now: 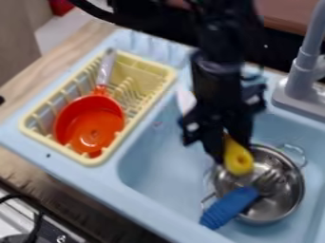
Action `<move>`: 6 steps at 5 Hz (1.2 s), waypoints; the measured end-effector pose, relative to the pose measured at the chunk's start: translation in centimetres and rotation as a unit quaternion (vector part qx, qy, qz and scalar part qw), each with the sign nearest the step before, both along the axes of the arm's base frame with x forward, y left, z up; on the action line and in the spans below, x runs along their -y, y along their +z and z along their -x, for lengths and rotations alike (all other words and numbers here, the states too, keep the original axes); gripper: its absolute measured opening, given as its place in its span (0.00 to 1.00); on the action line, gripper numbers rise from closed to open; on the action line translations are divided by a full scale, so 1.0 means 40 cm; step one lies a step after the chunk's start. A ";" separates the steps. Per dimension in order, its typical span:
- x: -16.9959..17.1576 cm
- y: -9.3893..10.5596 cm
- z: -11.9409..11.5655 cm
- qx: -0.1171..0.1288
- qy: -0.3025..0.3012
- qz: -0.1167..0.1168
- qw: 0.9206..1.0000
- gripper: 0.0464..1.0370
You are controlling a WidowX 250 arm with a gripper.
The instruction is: Take the yellow knife and put it over the blue fork.
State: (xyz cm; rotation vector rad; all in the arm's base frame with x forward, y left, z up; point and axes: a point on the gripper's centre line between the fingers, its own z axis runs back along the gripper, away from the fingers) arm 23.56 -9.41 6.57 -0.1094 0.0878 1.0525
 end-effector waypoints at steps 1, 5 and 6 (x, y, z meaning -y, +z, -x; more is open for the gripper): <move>0.052 -0.022 -0.006 0.007 -0.010 -0.016 1.000 0.34; 0.105 -0.048 -0.005 0.035 -0.043 -0.026 0.998 0.71; 0.104 -0.051 -0.010 0.053 -0.035 -0.031 0.997 0.95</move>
